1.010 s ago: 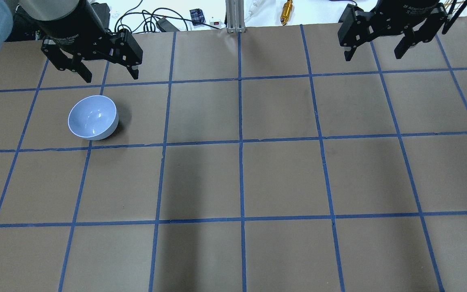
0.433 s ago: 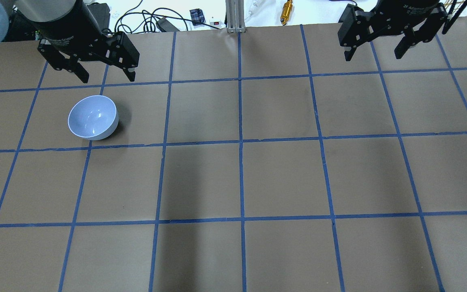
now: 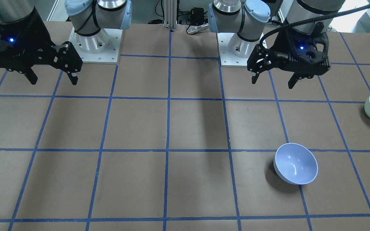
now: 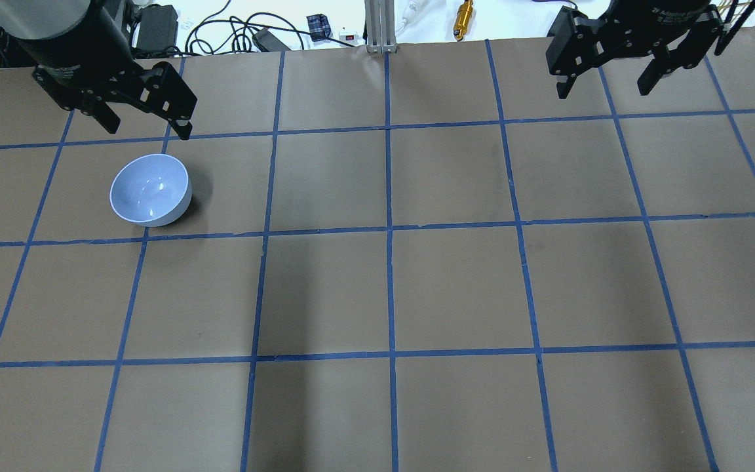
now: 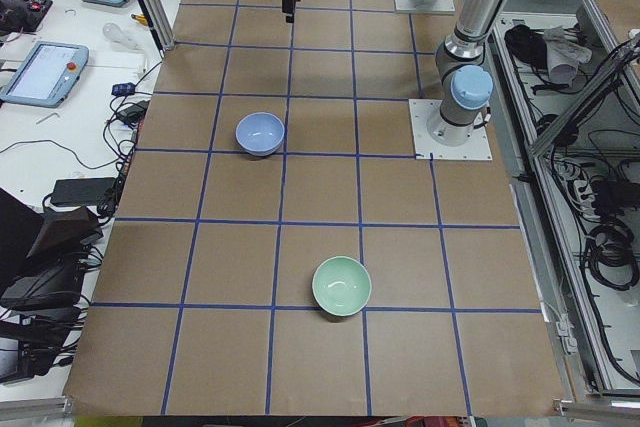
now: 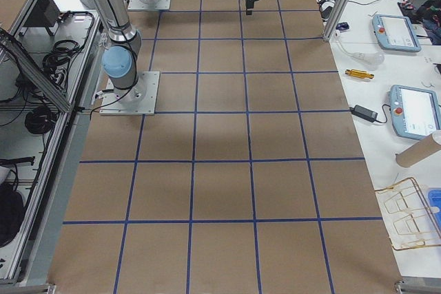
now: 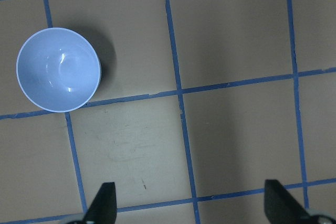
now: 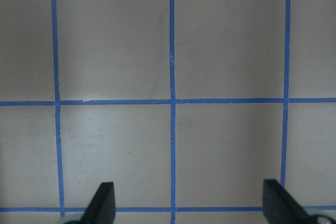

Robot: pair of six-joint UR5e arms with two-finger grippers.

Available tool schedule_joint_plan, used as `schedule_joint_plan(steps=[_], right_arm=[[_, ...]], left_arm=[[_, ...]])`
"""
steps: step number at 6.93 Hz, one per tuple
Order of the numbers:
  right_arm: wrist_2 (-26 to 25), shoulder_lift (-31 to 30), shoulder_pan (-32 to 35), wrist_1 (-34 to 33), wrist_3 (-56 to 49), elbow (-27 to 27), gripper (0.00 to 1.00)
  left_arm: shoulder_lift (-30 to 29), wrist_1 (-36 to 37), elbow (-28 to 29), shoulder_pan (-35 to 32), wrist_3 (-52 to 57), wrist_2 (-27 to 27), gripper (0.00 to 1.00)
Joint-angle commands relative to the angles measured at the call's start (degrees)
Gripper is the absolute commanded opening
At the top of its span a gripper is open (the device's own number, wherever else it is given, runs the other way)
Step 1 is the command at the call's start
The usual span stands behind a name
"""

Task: Stack green bowl on blue bowl
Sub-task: 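Move the left gripper back toward the robot, away from the blue bowl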

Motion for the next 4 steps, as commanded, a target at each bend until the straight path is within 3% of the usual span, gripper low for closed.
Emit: schedule_joint_plan(steps=[1, 4], right_arm=[[0.0, 0.0, 0.0, 0.0, 0.0, 0.0, 1.00], [0.0, 0.0, 0.0, 0.0, -0.1, 0.0, 1.00]], left_arm=[[0.2, -2.2, -0.6, 8.4, 12.6, 0.0, 1.00], [-2.7, -1.8, -0.6, 27.0, 40.2, 1.0, 1.00]])
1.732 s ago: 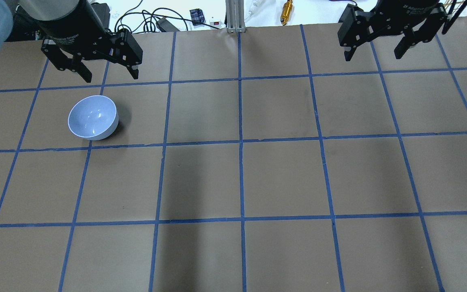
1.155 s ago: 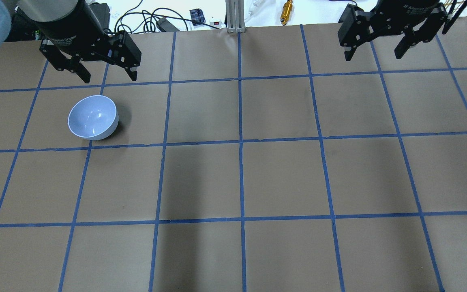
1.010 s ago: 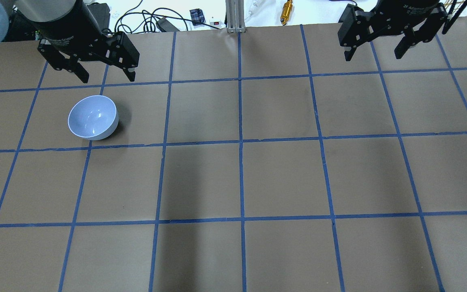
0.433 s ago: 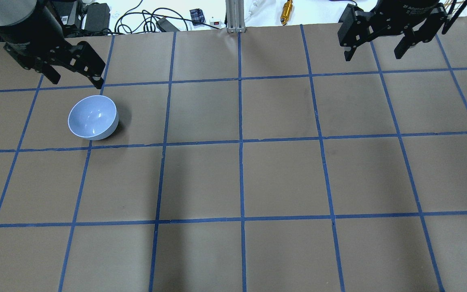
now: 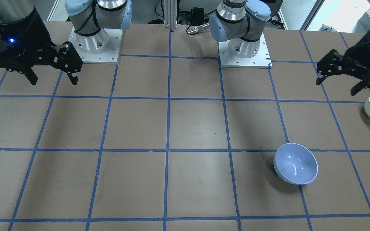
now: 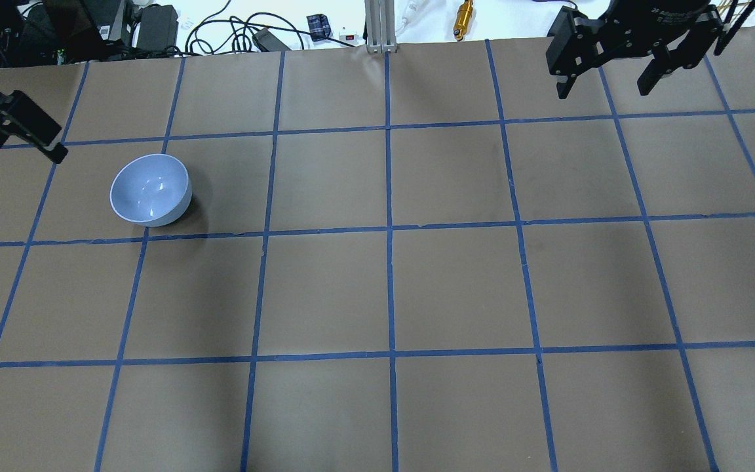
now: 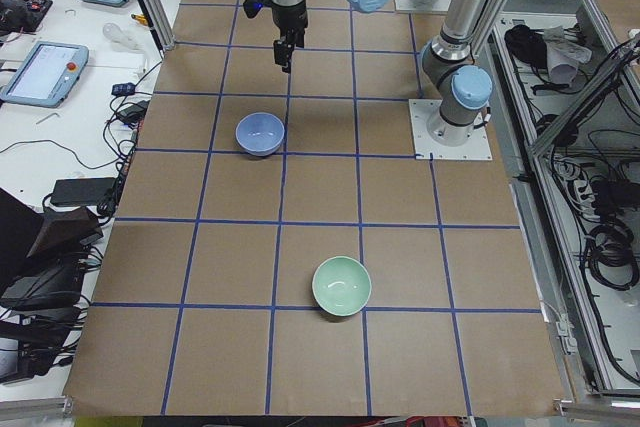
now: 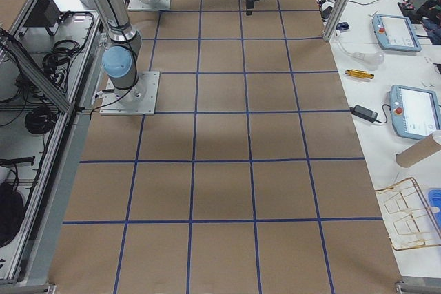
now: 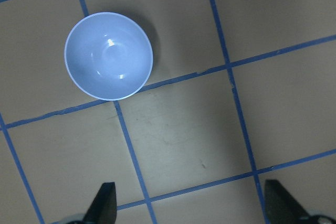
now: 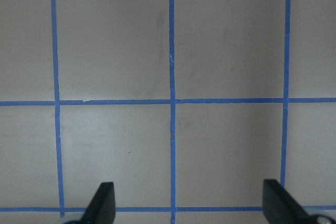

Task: Stack green bowl on blue bowl
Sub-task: 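Move the left gripper back toward the robot, away from the blue bowl, then lower the left gripper onto the green bowl near the robot and grasp it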

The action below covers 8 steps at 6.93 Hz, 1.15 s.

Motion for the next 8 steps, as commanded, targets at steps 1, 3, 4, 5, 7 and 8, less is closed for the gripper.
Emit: schedule_joint_plan(steps=[1, 3, 4, 5, 7, 8], right_arm=[[0.0, 0.0, 0.0, 0.0, -0.1, 0.0, 1.00], [0.0, -0.1, 0.0, 0.0, -0.1, 0.0, 1.00], [0.0, 0.0, 0.0, 0.0, 0.0, 0.0, 1.00], [0.0, -0.1, 0.0, 0.0, -0.1, 0.0, 1.00], [0.0, 0.0, 0.0, 0.0, -0.1, 0.0, 1.00], [0.0, 0.0, 0.0, 0.0, -0.1, 0.0, 1.00]], left_arm=[[-2.6, 0.5, 0.0, 9.7, 16.0, 0.5, 1.00], [-4.3, 1.4, 0.1, 16.3, 30.0, 4.7, 1.00], [-5.4, 4.7, 0.0, 21.9, 39.7, 4.7, 1.00], [-7.3, 6.0, 0.0, 27.1, 50.3, 4.7, 1.00], [-12.0, 12.9, -0.2, 31.2, 70.7, 6.0, 1.00], [-14.3, 16.3, -0.2, 31.9, 80.0, 8.6, 1.00]])
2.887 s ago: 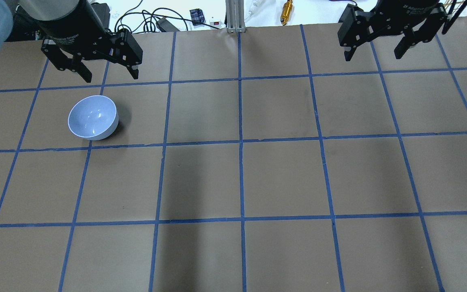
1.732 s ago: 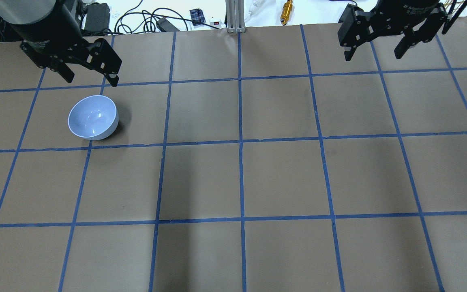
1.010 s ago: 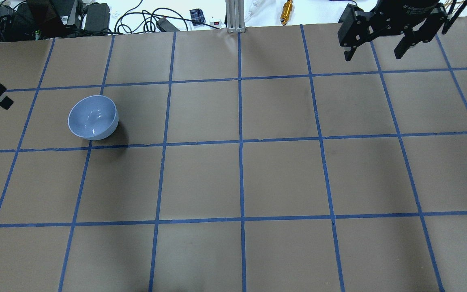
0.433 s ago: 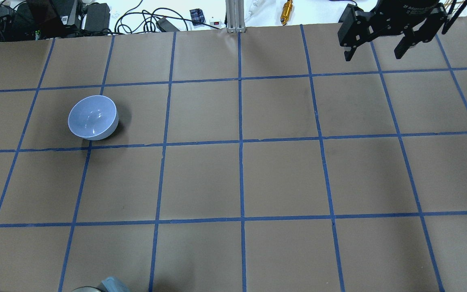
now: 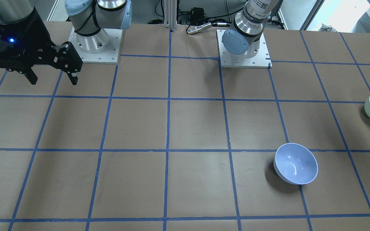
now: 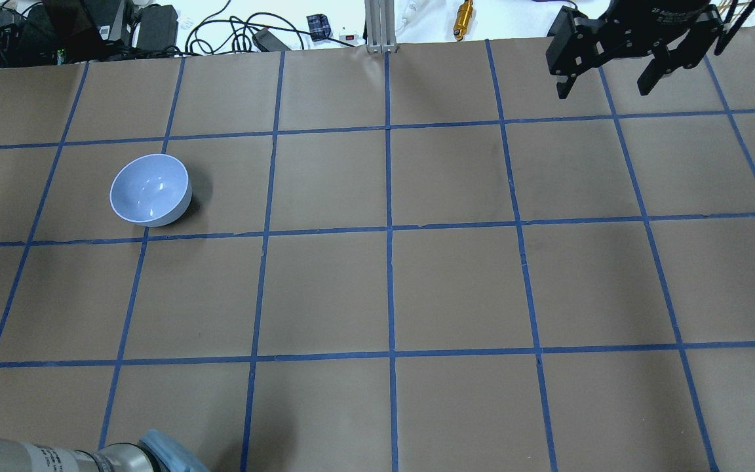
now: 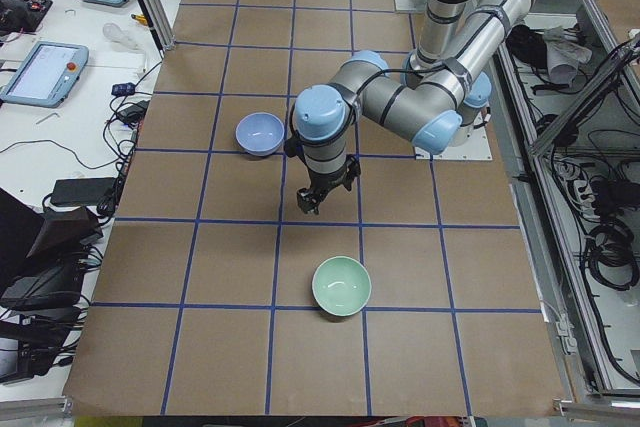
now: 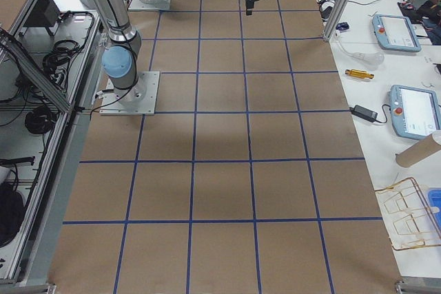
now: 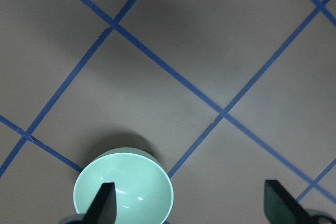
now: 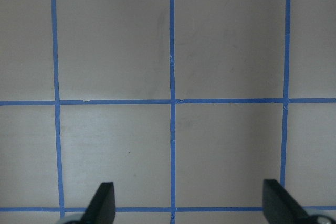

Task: Stack green bowl on blue bowl
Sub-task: 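Lower the left gripper onto the green bowl near the robot and grasp it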

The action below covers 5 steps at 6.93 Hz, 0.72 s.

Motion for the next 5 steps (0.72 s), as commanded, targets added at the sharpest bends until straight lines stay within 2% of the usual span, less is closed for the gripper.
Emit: schedule_joint_plan(steps=[1, 2, 5], right_arm=[[0.0, 0.0, 0.0, 0.0, 0.0, 0.0, 1.00], [0.0, 0.0, 0.0, 0.0, 0.0, 0.0, 1.00], [0.1, 0.0, 0.0, 0.0, 0.1, 0.0, 1.00]], left_arm=[[-5.0, 6.0, -0.1, 2.8, 20.9, 2.2, 1.00], [-7.2, 9.4, -1.3, 5.5, 26.0, 1.8, 1.00], [-10.5, 24.6, -11.0, 10.4, 37.6, -3.2, 1.00]])
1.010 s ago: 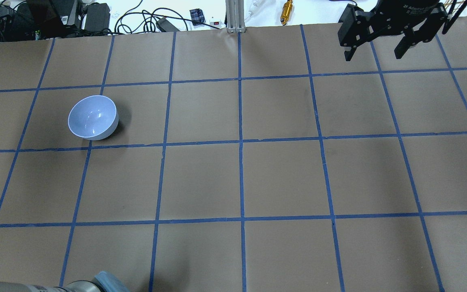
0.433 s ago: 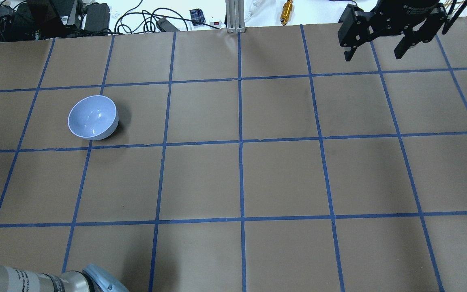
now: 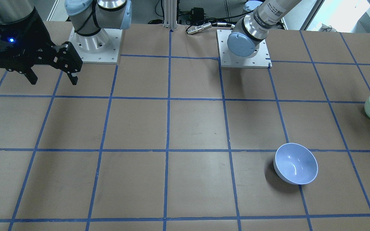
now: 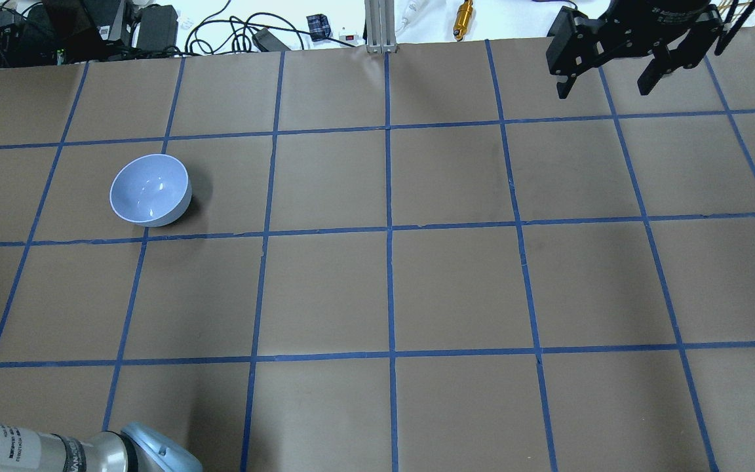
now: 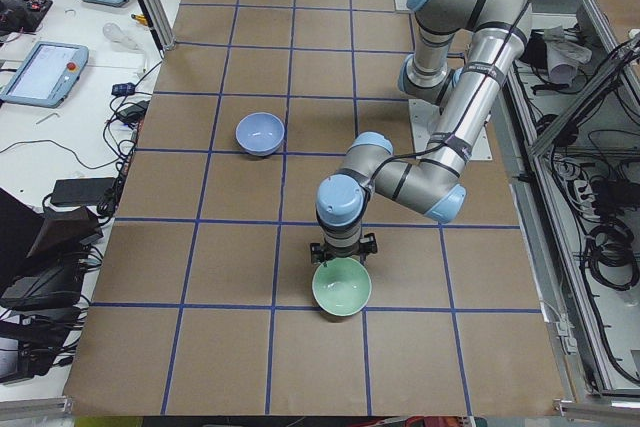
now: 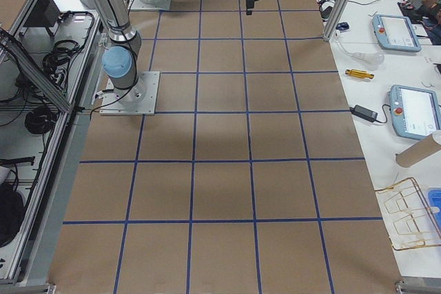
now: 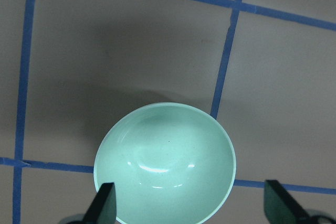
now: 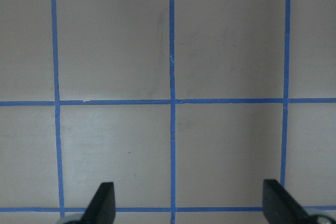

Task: Stack green bowl on blue bowl
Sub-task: 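Lower the left gripper onto the green bowl near the robot and grasp it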

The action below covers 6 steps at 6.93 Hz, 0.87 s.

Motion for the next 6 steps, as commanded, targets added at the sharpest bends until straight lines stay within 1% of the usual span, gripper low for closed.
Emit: schedule_joint_plan(steps=[1, 3, 5, 6], right_arm=[[0.0, 0.0, 0.0, 0.0, 0.0, 0.0, 1.00], [0.0, -0.1, 0.0, 0.0, 0.0, 0.0, 1.00], [0.0, 0.0, 0.0, 0.0, 0.0, 0.0, 1.00], [0.0, -0.1, 0.0, 0.0, 0.0, 0.0, 1.00]], left_arm=[[-1.9, 6.5, -4.5, 2.4, 6.2, -1.6, 1.00], [-2.9, 6.6, -5.0, 4.5, 10.3, -1.3, 1.00], [-4.5, 7.2, -5.2, 5.0, 11.3, -1.4, 1.00], [-5.3, 9.9, -5.2, 5.0, 11.5, -1.2, 1.00]])
